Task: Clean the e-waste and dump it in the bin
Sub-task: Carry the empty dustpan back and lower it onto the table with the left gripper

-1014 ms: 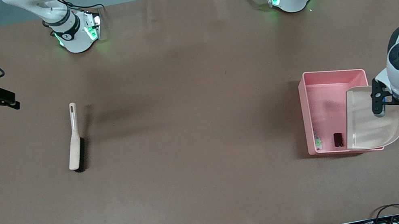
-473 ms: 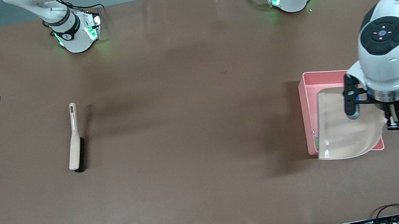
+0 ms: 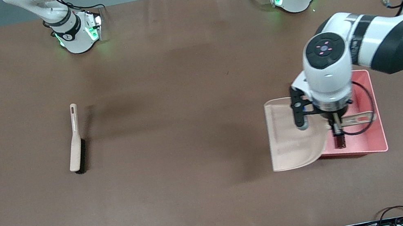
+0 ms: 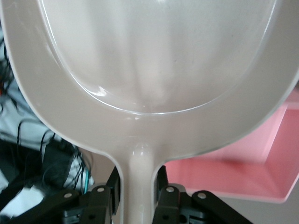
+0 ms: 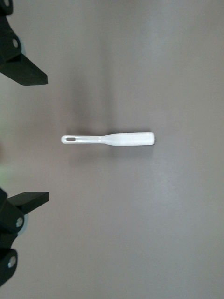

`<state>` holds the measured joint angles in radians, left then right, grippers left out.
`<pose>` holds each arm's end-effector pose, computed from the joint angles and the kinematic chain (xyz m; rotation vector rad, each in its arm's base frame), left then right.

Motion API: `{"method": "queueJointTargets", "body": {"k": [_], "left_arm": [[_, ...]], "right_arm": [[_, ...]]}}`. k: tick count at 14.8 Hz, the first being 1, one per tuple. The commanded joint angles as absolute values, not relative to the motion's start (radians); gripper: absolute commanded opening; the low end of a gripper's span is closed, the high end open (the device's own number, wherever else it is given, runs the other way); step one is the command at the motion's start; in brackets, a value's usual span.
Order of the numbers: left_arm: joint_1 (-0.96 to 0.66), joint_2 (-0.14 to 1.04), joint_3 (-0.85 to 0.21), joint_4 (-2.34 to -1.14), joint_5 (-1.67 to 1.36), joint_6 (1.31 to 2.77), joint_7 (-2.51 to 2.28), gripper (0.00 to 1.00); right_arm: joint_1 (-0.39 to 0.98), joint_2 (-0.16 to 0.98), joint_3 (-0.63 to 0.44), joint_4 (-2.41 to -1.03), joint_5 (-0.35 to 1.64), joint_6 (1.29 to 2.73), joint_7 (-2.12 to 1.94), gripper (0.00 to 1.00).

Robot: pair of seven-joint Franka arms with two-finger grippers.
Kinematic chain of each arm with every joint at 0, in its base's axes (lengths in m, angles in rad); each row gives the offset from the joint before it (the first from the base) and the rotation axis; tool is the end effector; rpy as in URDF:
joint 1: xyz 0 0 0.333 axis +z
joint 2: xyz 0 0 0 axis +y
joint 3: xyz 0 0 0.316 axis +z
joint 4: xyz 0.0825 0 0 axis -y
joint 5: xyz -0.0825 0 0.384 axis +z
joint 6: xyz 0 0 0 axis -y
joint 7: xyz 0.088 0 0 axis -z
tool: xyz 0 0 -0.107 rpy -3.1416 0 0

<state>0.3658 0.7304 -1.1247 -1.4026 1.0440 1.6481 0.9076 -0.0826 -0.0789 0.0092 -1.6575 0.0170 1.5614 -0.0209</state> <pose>0.6504 -0.2426 0.4416 -1.8104 2.0820 0.1543 0.5268 -0.0367 0.6255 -3.1233 0.0820 0.0256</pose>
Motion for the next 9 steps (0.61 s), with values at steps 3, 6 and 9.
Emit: {"method": "queueJointTargets", "body": {"k": [3,6,9], "left_arm": [[0.237,0.79,-1.088,-1.376,0.945,1.686,0.807,0.01],[0.174,0.83,-1.03,-1.381,0.89,1.785,0.762,0.01],[0.08,0.847,-0.947,-1.385,0.89,1.819,0.762,0.01]], "right_arm": [[-0.078,-0.052,0.018,-1.608,-0.002,1.575,-0.006,1.0],[-0.008,-0.052,-0.064,-1.608,0.008,1.582,-0.006,1.0],[-0.005,-0.052,-0.077,-1.608,0.012,1.591,-0.006,1.0]]}}
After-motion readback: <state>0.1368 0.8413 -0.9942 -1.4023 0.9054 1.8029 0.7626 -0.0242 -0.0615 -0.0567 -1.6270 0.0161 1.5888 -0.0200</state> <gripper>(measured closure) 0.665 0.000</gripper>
